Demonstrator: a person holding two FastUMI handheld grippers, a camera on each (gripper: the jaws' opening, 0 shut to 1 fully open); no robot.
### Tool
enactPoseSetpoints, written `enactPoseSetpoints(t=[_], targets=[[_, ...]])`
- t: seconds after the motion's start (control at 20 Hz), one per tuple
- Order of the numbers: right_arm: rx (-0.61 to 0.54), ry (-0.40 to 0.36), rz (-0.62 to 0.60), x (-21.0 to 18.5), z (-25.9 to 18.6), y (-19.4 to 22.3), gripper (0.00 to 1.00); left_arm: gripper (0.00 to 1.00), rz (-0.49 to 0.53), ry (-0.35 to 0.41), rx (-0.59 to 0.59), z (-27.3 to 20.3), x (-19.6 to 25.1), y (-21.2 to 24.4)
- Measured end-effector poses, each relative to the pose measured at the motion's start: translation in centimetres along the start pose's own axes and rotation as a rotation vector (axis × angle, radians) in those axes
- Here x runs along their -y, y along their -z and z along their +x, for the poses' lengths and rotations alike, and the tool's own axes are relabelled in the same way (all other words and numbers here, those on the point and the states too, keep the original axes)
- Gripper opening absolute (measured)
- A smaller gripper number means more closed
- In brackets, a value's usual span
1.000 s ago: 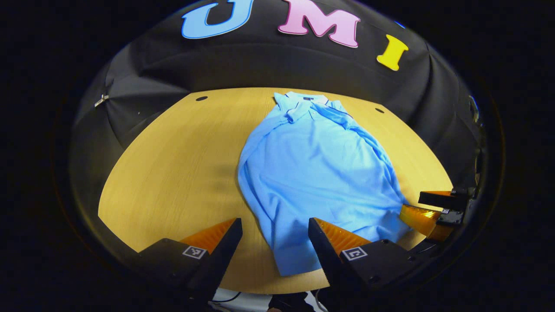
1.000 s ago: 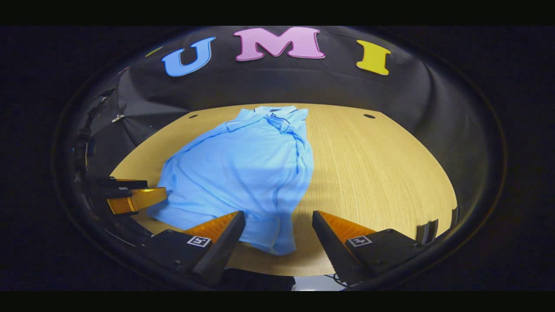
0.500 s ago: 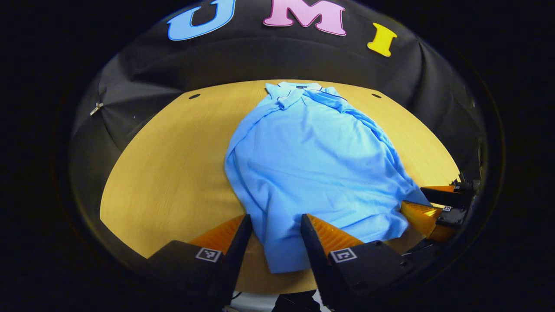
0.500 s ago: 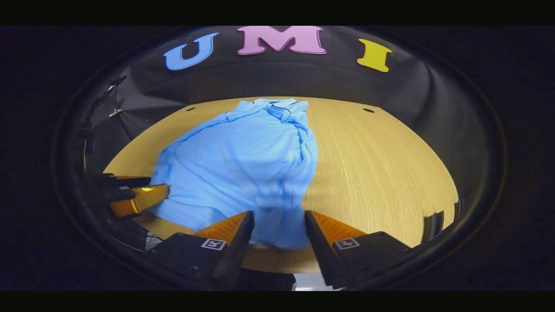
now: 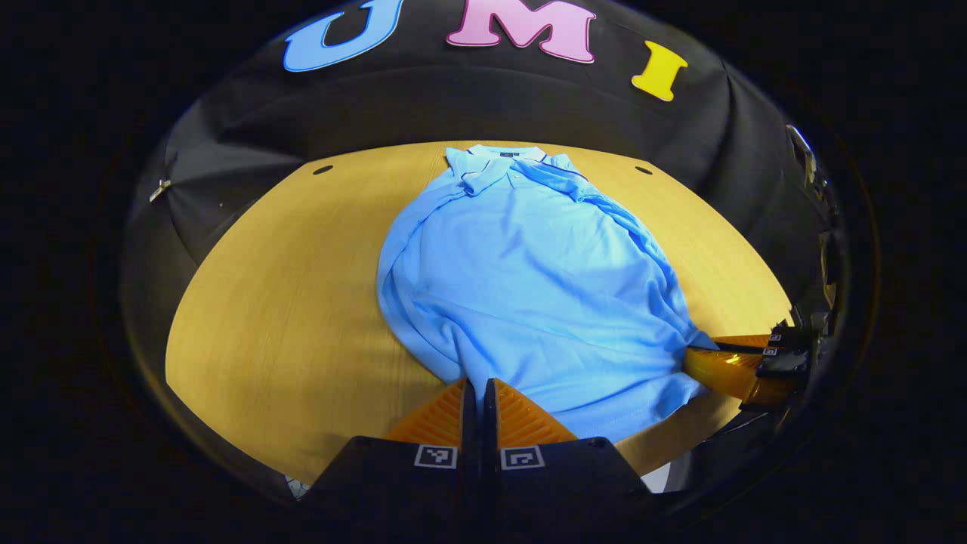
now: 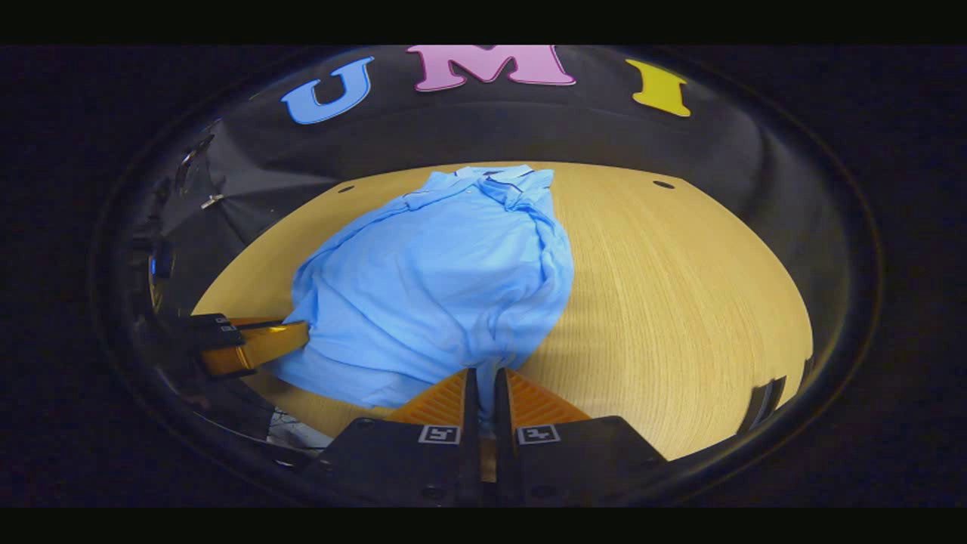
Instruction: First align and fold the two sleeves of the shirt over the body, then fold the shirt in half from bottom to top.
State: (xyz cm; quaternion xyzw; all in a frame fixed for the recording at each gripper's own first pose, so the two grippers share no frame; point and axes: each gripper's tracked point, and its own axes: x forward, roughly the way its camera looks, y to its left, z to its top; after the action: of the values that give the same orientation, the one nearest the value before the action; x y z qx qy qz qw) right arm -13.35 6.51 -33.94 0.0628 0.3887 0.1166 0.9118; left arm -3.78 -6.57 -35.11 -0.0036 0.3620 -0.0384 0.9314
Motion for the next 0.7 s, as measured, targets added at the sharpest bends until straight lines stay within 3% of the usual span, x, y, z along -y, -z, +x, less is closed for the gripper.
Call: enactPoseSetpoints(t=[0.05,0.15,0.2,0.25,0.3,0.35,0.4,0.5,0.55,0.6,0.7], targets=[[-0.006,-0.018,0.015,0.0,0.0,0.0,0.17,0.07,0.019,0.006,-0.003,0.2,0.1,-0.1],[-0.007,-0.041,0.04,0.1,-0.1,-0.6,0.07,0.06,0.06,0.005,-0.014,0.3,0.2,-0.3],[0.007,-0.041,0.038,0.3,-0.3,-1.4,0.17,0.06,0.05,0.011,-0.017,0.3,0.3,-0.7],[0.023,-0.04,0.032,0.6,-0.4,-2.2,0.12,0.06,0.032,0.016,-0.016,0.1,0.4,-1.1],[0.031,-0.038,0.026,0.8,-0.5,-2.8,0.18,0.06,0.013,0.02,-0.017,0.0,0.4,-1.5],[0.037,-0.043,0.022,0.8,-0.6,-3.4,0.17,0.06,-0.005,0.02,-0.017,-0.2,0.3,-1.8],[0.052,-0.04,0.031,1.3,-0.7,-3.8,0.07,0.06,-0.017,0.021,-0.013,-0.2,0.3,-2.4],[0.038,-0.044,0.028,1.2,-0.2,-4.2,0.05,0.06,-0.025,0.022,-0.004,-0.5,0.5,-3.5],[0.045,-0.049,0.026,1.2,-0.2,-4.7,0.11,0.06,-0.026,0.024,0.003,-0.7,0.6,-4.1],[0.048,-0.053,0.02,1.1,-0.1,-5.0,0.0,0.06,-0.028,0.026,0.009,-0.9,0.7,-4.7],[0.053,-0.067,0.011,0.9,-0.1,-5.9,0.03,0.06,-0.034,0.028,0.022,-1.2,0.8,-6.0]])
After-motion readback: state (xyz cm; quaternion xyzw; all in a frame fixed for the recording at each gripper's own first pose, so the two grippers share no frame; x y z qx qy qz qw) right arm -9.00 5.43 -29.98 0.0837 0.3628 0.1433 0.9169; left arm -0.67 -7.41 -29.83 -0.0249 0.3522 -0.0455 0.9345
